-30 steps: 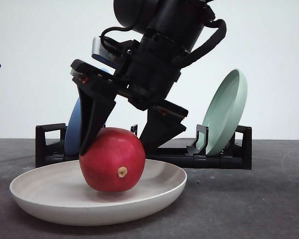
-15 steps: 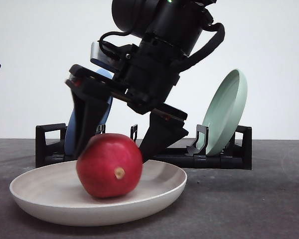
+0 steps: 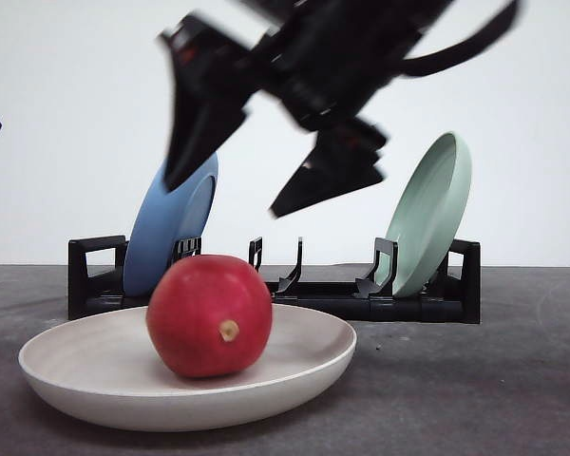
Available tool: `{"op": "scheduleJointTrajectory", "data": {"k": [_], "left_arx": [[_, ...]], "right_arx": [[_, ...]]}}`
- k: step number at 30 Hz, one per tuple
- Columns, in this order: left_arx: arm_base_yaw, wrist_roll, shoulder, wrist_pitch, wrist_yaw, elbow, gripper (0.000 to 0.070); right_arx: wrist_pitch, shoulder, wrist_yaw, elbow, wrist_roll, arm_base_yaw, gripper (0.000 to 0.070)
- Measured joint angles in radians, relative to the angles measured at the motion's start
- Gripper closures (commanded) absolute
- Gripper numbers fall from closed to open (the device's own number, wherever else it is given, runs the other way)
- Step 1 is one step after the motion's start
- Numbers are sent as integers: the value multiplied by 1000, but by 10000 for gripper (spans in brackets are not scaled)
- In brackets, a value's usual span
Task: Place pomegranate in white plate
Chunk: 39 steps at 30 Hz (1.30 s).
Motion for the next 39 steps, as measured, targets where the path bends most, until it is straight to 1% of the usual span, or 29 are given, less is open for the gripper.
{"op": "scheduleJointTrajectory", "data": {"k": [4, 9, 12, 16, 22, 25, 27, 31, 32, 33, 34, 35, 36, 37, 38, 39], "left_arx": [[0, 0, 0, -1, 0, 0, 267], [0, 0, 0, -3, 0, 0, 267], [0, 0, 0, -4, 0, 0, 267], [0, 0, 0, -5, 0, 0, 267], [0, 0, 0, -5, 0, 0, 267], [0, 0, 0, -5, 0, 0, 267], [0, 0, 0, -5, 0, 0, 267], [0, 0, 0, -13, 0, 0, 267], [0, 0, 0, -14, 0, 0, 269], [0, 0, 0, -14, 0, 0, 284], [0, 0, 0, -14, 0, 0, 345], [0, -1, 0, -14, 3, 0, 483], [0, -1, 0, -14, 6, 0, 620], [0, -3, 0, -15, 7, 0, 659], [0, -4, 0, -16, 8, 0, 675], [0, -6, 0, -17, 8, 0, 676]], "right_arx": [[10, -136, -28, -112, -2, -40, 76], [1, -292, -72, -228, -2, -136, 81], [-17, -381, -93, -278, 2, -223, 82], [-79, -452, -133, -313, 2, -352, 82], [-133, -521, -192, -355, -3, -538, 82], [-147, -533, -203, -367, -12, -607, 82], [-149, -534, -203, -368, -28, -628, 82], [-159, -534, -205, -368, -58, -631, 82], [-159, -534, -205, -368, -61, -631, 106], [-159, -534, -205, -368, -63, -631, 162], [-159, -534, -205, -368, -63, -631, 321], [-157, -534, -205, -368, -65, -631, 511], [-155, -534, -205, -368, -66, -631, 672], [-152, -534, -205, -368, -68, -632, 679], [-150, -534, -205, -368, -70, -631, 683], [-147, -534, -205, -368, -73, -631, 684]]}}
